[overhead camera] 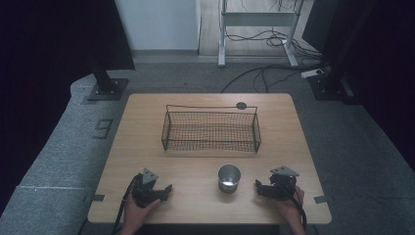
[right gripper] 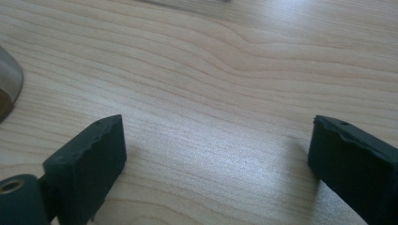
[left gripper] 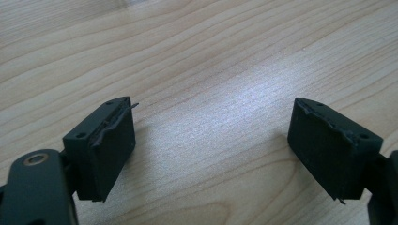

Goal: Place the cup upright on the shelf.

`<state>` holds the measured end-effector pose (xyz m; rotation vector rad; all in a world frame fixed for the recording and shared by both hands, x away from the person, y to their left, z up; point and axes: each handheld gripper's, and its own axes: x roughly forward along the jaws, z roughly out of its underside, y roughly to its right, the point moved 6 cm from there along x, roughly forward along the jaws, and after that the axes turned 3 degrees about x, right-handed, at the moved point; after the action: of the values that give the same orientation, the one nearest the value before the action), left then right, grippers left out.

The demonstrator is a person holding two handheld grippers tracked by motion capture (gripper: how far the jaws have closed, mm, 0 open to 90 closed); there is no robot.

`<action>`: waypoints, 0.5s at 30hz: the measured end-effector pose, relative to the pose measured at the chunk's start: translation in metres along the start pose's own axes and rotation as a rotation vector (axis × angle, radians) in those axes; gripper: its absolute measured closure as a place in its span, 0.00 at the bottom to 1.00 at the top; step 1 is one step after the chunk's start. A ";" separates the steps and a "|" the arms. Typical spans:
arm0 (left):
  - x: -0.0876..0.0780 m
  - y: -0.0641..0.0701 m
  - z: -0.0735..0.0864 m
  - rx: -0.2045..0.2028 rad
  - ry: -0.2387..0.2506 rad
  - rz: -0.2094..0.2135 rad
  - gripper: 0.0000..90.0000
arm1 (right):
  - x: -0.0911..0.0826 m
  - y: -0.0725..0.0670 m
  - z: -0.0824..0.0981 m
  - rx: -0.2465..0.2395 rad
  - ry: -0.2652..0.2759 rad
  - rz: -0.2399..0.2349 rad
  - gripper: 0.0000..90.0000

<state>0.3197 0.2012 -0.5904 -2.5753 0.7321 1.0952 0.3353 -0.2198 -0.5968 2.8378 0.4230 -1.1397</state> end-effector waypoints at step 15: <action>0.000 0.000 0.000 0.002 0.000 0.003 0.17 | -0.007 -0.004 -0.001 0.010 0.039 -0.043 0.15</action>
<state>0.3191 0.2011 -0.5903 -2.5739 0.7365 1.0942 0.3305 -0.2177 -0.5912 2.8767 0.4841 -1.0988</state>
